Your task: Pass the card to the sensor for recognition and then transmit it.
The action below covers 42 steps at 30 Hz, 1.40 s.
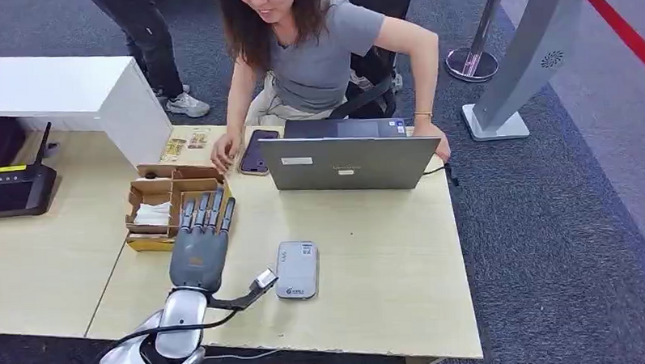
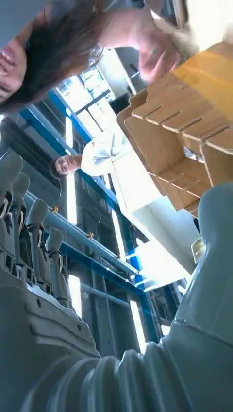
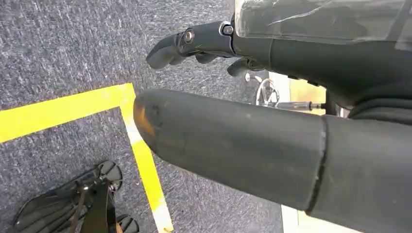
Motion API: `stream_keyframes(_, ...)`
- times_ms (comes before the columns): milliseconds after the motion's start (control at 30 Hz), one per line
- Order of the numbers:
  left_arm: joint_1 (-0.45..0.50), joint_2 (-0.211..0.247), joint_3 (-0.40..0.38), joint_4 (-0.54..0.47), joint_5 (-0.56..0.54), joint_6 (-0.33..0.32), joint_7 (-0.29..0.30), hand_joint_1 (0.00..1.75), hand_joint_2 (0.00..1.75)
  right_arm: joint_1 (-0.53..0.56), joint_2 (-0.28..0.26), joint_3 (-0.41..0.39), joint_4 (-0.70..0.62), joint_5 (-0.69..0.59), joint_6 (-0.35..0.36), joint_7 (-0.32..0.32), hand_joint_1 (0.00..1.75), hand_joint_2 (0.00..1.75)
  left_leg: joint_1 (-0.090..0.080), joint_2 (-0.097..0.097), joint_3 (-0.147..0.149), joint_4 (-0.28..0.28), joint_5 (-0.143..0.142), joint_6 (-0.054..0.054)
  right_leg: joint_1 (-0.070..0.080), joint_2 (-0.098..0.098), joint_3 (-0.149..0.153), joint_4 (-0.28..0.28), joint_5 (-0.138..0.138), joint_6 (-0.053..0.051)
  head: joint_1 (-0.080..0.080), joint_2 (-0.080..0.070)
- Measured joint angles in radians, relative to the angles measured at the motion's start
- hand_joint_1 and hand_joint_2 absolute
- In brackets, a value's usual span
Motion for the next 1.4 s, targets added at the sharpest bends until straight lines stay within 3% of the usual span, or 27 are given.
stream_keyframes(667,0.063,0.012,-0.007,-0.046,0.0,-0.02,-0.006,0.0,1.75,0.0,0.002,-0.008,0.0,-0.016,-0.008,0.005,0.0,0.0,0.0,0.0,0.0,0.0,0.0,0.0,0.0,0.0,0.0,0.0,0.0,0.0,0.0,0.0)
stream_keyframes(1067,0.101,0.043,-0.011,-0.107,0.0,-0.092,0.054,0.0,1.75,0.0,0.003,-0.021,0.0,-0.026,-0.013,0.005,0.0,0.0,0.0,0.0,0.0,0.0,0.0,0.0,0.0,0.0,0.0,0.0,0.0,0.0,0.0,0.0)
stream_keyframes(1400,0.128,0.064,0.064,-0.12,0.0,-0.138,0.05,0.0,1.75,0.0,0.003,-0.021,0.0,-0.013,-0.011,0.011,0.0,0.0,0.0,0.0,0.0,0.0,0.0,0.0,0.0,0.0,0.0,0.0,0.0,0.0,0.0,0.0)
